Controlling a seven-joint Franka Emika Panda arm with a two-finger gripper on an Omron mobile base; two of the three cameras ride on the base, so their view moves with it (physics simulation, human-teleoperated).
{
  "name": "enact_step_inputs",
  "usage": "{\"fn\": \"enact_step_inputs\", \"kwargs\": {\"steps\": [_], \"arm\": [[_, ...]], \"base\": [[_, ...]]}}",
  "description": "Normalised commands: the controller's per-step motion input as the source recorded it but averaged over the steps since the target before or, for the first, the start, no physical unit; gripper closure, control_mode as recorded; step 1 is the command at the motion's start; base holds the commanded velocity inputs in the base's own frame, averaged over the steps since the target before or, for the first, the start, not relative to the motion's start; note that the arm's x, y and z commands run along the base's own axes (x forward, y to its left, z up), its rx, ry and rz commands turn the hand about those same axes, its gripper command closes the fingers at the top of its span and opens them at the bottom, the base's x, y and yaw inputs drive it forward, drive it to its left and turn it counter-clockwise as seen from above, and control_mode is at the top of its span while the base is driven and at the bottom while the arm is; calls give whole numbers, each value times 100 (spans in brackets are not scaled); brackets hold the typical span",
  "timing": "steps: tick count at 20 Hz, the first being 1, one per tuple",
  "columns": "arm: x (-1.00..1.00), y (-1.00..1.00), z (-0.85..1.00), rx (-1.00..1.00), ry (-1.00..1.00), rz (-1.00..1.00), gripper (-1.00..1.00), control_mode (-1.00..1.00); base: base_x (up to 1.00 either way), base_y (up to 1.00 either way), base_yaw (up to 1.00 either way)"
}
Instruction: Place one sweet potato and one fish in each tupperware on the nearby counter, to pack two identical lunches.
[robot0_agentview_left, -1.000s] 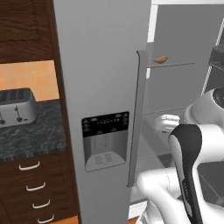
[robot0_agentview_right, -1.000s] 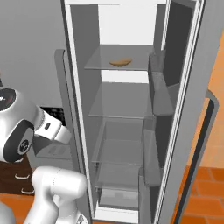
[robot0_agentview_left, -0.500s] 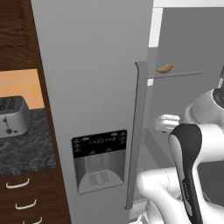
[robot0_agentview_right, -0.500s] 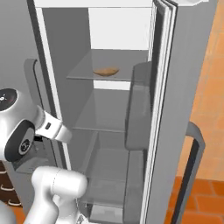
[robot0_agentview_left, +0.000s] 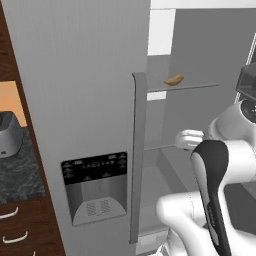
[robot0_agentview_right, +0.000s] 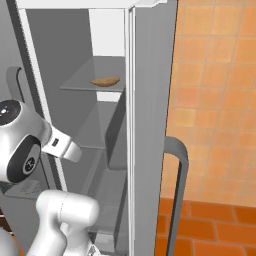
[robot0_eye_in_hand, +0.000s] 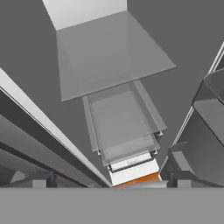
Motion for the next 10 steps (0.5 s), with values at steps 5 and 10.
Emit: {"fn": "enact_step_inputs", "kwargs": {"steps": [5,10], "arm": [[24,10,34,0,-23,-13,-100,-100],[22,0,79,14,-18,-19,-100,-100]], "base": [[0,0,0],[0,0,0]]}}
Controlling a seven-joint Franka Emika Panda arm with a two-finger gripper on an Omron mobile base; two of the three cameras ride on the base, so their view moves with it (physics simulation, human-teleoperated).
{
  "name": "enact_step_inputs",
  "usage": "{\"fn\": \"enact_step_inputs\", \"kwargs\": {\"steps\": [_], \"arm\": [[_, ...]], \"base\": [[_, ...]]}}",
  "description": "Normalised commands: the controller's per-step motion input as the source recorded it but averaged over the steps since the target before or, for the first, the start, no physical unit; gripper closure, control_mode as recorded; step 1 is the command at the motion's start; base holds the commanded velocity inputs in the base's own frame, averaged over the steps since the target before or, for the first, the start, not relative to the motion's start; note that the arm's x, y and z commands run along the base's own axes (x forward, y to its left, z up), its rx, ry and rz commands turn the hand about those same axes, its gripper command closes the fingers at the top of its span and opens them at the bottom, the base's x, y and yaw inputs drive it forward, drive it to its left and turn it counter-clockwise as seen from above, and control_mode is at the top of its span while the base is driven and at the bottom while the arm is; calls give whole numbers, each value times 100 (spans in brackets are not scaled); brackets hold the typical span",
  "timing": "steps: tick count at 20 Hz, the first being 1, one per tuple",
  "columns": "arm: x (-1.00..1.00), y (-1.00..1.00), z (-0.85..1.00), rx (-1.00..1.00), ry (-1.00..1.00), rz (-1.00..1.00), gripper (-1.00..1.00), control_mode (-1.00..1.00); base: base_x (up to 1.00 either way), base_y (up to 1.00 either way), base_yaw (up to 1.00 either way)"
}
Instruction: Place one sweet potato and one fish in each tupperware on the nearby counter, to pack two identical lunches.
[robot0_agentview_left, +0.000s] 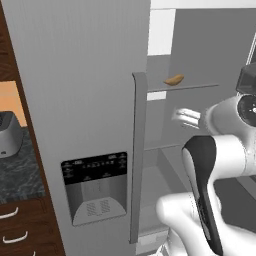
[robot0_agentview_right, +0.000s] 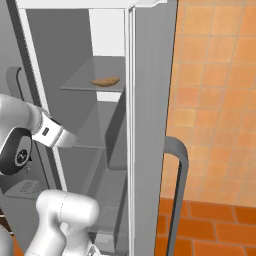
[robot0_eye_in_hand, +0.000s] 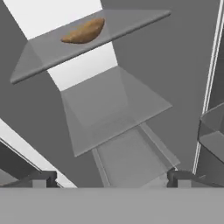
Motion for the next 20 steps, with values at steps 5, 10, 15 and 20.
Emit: {"fn": "enact_step_inputs", "kwargs": {"steps": [5,10,15,20], "arm": [[20,0,88,22,0,-22,-100,-100],[16,-29,39,27,0,-16,-100,-100],[52,-39,0,16,0,-7,-100,-100],[74,4,-1,2,7,-8,-100,-100]], "base": [[0,0,0],[0,0,0],[0,0,0],[0,0,0]]}}
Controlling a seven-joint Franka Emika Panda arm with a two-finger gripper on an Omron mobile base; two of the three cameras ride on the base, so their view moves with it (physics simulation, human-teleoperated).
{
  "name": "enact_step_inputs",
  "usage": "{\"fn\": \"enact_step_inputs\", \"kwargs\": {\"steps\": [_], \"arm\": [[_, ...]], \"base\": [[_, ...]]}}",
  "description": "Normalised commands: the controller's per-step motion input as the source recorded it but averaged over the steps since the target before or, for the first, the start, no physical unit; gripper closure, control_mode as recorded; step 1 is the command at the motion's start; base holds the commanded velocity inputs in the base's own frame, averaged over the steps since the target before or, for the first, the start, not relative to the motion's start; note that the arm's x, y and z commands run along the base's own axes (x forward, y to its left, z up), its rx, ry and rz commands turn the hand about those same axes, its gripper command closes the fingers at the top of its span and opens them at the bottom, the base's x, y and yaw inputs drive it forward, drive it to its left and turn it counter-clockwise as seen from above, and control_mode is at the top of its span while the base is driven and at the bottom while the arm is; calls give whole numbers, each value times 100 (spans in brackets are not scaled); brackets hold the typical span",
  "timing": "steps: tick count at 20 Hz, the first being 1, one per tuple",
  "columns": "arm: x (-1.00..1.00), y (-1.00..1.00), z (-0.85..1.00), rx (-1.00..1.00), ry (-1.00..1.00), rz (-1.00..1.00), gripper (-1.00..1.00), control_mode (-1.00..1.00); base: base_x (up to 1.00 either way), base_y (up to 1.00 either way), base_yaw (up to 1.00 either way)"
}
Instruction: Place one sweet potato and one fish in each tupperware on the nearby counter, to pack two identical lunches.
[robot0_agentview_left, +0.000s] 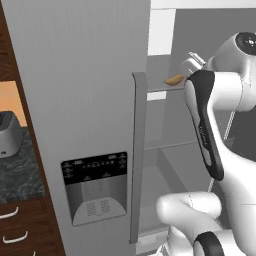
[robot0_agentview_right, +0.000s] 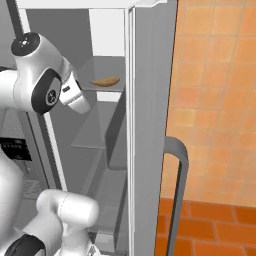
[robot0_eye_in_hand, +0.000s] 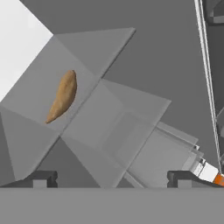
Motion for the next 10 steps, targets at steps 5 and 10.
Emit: {"fn": "enact_step_inputs", "kwargs": {"steps": [5,10], "arm": [[69,0,0,0,13,-1,-100,-100],[65,-5,-11,0,11,0,-100,-100]], "base": [[0,0,0],[0,0,0]]}}
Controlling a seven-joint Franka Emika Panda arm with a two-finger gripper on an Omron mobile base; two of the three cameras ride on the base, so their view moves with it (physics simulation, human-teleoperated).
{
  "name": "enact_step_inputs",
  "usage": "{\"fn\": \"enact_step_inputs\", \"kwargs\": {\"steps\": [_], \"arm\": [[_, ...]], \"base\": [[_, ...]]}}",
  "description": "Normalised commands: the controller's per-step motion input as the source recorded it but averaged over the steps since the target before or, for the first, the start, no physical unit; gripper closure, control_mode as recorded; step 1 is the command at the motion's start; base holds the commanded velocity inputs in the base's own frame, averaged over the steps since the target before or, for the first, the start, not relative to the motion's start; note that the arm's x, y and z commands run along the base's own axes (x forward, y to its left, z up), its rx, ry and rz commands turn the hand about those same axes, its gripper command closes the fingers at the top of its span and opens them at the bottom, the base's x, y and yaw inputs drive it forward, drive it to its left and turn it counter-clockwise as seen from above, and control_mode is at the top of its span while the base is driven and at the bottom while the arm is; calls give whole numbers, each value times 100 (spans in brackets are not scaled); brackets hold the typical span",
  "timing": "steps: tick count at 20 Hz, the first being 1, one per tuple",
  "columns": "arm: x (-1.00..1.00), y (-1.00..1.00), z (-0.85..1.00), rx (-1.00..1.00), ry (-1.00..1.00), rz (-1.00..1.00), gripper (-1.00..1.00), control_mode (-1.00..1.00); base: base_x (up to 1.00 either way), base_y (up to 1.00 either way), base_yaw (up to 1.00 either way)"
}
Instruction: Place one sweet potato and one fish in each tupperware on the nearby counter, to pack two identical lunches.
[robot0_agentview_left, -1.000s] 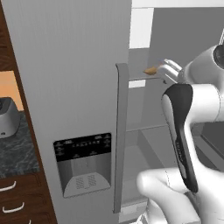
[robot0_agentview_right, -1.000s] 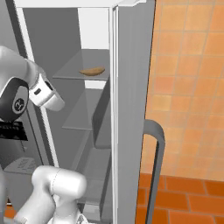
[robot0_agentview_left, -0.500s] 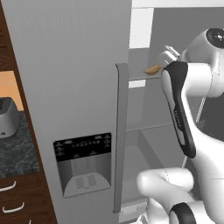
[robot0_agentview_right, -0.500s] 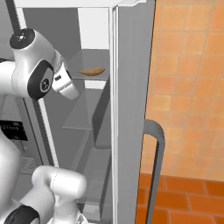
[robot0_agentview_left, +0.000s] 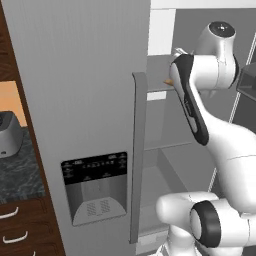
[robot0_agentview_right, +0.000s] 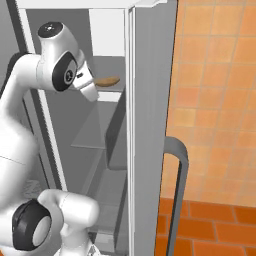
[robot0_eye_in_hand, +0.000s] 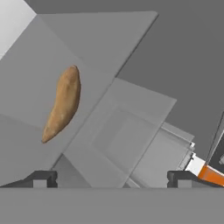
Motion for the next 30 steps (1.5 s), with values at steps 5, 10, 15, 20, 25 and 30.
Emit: {"fn": "enact_step_inputs", "kwargs": {"steps": [5,10,15,20,25,30], "arm": [[69,-9,-17,0,0,0,-100,-100],[66,-12,-15,0,1,0,-100,-100],[63,-5,-9,0,7,0,-100,-100],[57,0,-12,0,5,0,-100,-100],[24,-9,-26,0,3,0,100,-100],[-34,-18,-64,0,0,-1,100,-100]], "base": [[0,0,0],[0,0,0],[0,0,0],[0,0,0],[0,0,0],[0,0,0]]}}
